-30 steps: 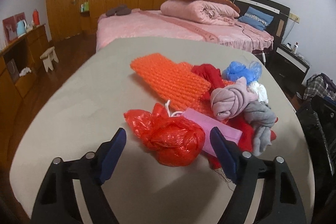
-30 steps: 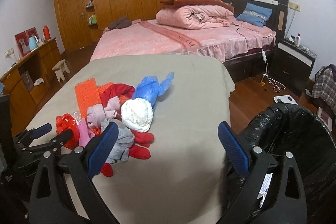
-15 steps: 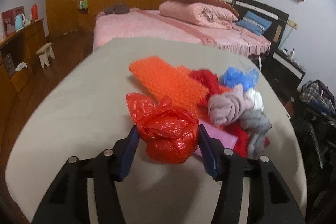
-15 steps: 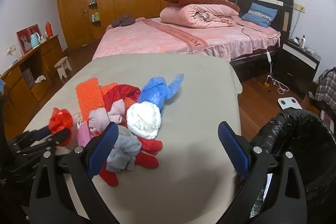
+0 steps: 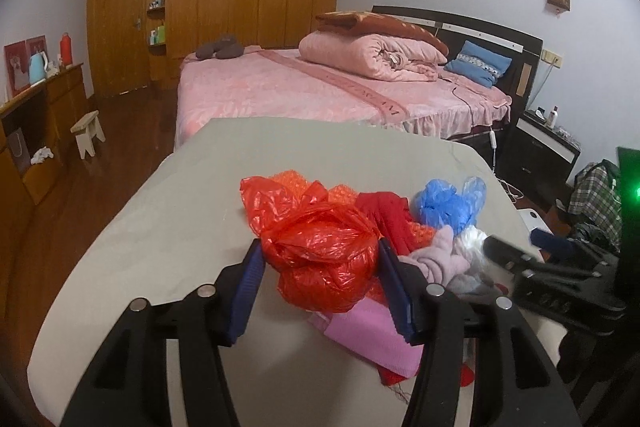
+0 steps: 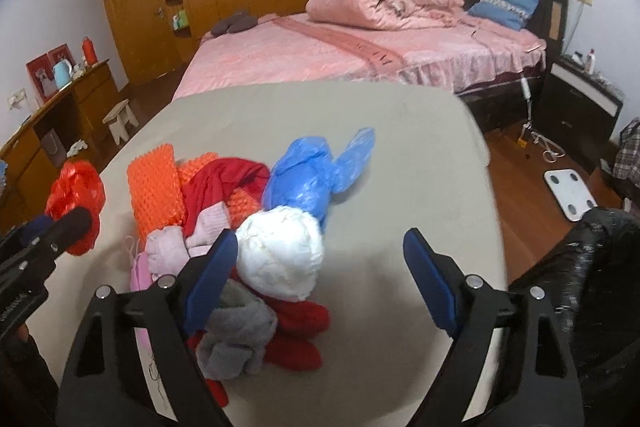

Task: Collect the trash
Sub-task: 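Grasp the red plastic bag with the left tool while the right tool grasps white tissue, then carry red bag and tissue over the bin and open both tools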

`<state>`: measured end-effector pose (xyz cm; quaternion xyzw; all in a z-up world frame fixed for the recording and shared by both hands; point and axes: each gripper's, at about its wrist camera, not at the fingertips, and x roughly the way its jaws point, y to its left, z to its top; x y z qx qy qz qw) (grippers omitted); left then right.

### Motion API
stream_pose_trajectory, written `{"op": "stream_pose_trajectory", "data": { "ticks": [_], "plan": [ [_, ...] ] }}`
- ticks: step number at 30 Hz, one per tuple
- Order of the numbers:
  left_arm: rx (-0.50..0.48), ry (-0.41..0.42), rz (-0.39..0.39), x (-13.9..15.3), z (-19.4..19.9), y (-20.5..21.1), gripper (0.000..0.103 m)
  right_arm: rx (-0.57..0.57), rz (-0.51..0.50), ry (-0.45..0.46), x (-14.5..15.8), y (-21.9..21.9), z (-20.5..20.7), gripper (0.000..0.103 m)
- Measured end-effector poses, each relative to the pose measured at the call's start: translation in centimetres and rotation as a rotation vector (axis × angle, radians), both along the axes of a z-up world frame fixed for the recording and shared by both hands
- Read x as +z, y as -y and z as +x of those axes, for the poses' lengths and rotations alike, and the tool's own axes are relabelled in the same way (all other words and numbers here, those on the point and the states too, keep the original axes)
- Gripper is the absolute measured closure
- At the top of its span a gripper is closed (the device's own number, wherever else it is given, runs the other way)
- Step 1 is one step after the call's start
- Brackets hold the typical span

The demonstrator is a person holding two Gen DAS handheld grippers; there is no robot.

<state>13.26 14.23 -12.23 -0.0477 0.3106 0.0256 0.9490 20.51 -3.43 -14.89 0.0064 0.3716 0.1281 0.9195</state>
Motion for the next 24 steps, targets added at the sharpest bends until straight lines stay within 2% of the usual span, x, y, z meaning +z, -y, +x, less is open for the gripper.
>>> {"op": "stream_pose_trajectory", "data": {
  "ticks": [3,6,8,9,10,11,16,24],
  "plan": [
    [0.001,0.002,0.006,0.0,0.0,0.1,0.047,0.024,-0.013,-0.022,-0.7,-0.9,0.2,0.029],
    [0.002,0.001,0.008,0.0,0.0,0.1,0.047,0.047,0.004,-0.045,-1.2,-1.2,0.5,0.041],
    [0.001,0.001,0.011,0.1,0.1,0.1,0.047,0.081,0.032,-0.065,-1.2,-1.3,0.6,0.064],
    [0.0,0.001,0.012,0.1,0.0,0.1,0.047,0.102,0.049,-0.076,-1.1,-1.4,0.7,0.068],
    [-0.002,0.001,0.013,0.1,0.0,0.1,0.047,0.109,0.053,-0.074,-0.9,-1.3,0.6,0.078],
    [-0.003,0.002,0.014,0.2,0.0,0.2,0.047,0.12,0.058,-0.074,-0.7,-1.3,0.5,0.08],
    [-0.013,0.014,0.019,0.5,-0.4,0.8,0.047,0.12,0.073,-0.032,1.0,-0.3,-0.5,0.081],
    [-0.044,0.047,0.026,2.2,-1.0,2.3,0.047,0.081,0.109,0.069,5.5,2.7,-3.2,0.081]
  ]
}}
